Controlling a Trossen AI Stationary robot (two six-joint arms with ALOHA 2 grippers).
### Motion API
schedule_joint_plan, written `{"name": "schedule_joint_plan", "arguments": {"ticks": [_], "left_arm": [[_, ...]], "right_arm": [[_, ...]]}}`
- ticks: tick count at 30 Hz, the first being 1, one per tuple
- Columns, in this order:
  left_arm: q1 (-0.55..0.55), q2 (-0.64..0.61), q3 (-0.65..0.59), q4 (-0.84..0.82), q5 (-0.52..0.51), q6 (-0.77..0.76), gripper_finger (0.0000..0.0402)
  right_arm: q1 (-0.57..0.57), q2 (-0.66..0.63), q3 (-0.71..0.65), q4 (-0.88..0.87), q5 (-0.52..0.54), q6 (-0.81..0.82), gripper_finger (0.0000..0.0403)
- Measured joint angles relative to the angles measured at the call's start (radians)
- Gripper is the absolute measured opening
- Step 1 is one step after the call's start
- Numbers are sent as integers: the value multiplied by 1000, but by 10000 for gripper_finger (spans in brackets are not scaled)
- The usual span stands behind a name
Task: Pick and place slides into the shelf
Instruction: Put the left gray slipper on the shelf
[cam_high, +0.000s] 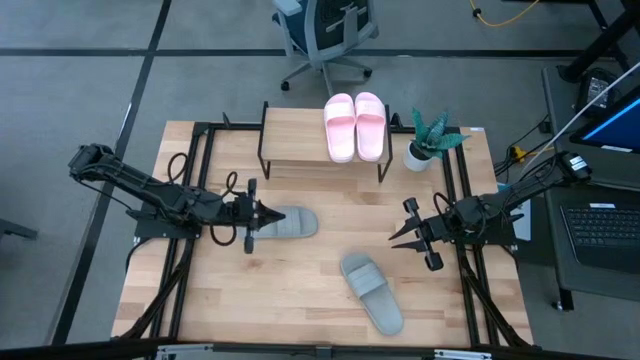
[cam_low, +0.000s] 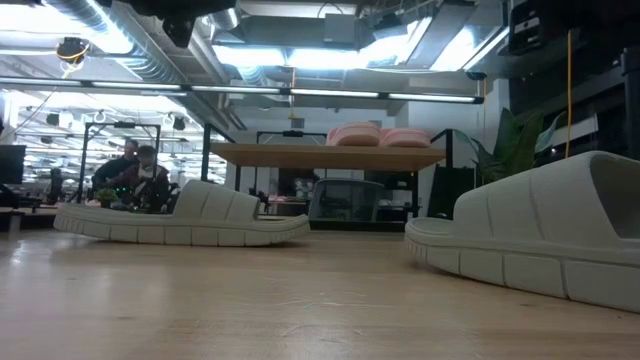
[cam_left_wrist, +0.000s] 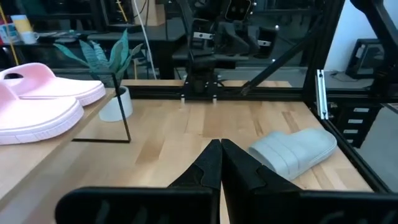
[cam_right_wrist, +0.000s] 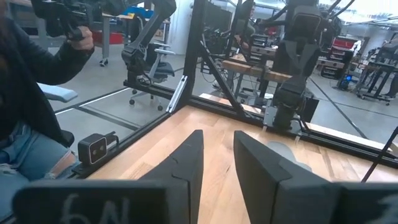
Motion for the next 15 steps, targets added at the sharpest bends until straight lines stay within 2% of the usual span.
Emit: {"name": "schedule_joint_plan", "arguments": {"ticks": [4, 10, 15], "left_arm": [[0, 0, 0, -1, 1, 0, 2], [-8, 0, 0, -5, 85, 25, 2], [-7, 0, 0, -6, 85, 25, 5]], "right_arm": [[-13, 7, 0, -2, 0, 13, 90], [-19, 19, 0, -5, 0, 29, 90], [-19, 19, 0, 3, 0, 30, 90]]}}
